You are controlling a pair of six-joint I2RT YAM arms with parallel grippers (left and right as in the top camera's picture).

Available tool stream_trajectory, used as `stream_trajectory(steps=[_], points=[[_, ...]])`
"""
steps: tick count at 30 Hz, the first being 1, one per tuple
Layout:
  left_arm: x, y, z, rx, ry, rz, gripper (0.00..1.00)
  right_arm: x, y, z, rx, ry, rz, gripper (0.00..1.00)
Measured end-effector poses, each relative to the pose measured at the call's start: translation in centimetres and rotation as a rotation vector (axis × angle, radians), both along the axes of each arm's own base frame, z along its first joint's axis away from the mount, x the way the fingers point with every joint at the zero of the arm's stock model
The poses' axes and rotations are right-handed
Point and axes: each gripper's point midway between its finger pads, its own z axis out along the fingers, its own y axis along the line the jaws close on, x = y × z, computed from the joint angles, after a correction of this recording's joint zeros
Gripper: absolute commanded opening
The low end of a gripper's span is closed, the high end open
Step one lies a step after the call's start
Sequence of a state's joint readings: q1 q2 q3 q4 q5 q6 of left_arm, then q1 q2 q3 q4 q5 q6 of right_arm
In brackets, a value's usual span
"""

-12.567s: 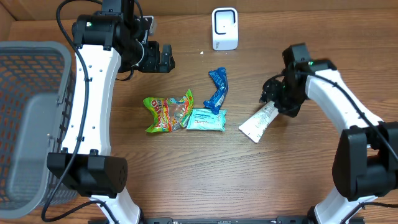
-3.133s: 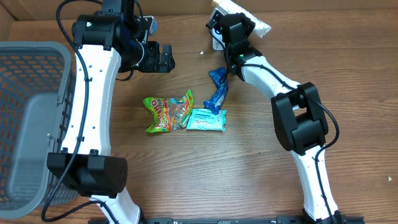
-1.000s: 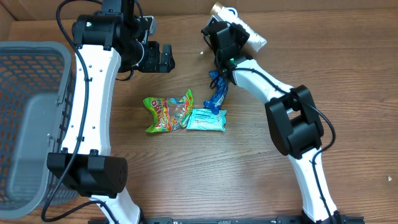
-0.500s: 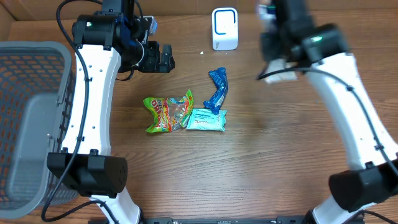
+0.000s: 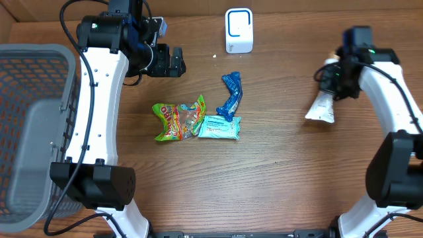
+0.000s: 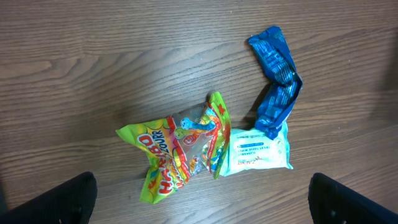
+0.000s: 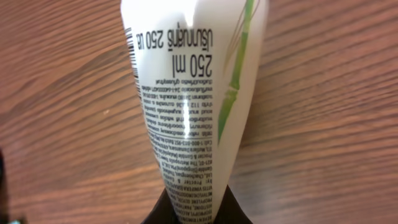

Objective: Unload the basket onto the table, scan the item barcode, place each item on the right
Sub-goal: 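Carry the tube to the right and drop it on the table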

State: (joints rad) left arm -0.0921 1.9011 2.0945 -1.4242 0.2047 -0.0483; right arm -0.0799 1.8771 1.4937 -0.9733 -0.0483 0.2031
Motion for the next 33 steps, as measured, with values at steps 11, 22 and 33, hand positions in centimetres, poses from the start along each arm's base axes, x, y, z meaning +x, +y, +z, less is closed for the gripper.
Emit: stream_trajectory(steps=[11,22,33], points=[[0.0,0.0,0.0,0.000,0.000,0.000,1.00,-2.5,-8.1,-4.2,0.108,-0.003,-0.268,0.04],[0.0,0.0,0.0,0.000,0.000,0.000,1.00,-1.8,-8.4,-6.3,0.108,-0.083,-0.279,0.43],[0.0,0.0,0.0,0.000,0.000,0.000,1.00,-2.9,-7.1,-0.6,0.170,0.040,-0.258,0.90]])
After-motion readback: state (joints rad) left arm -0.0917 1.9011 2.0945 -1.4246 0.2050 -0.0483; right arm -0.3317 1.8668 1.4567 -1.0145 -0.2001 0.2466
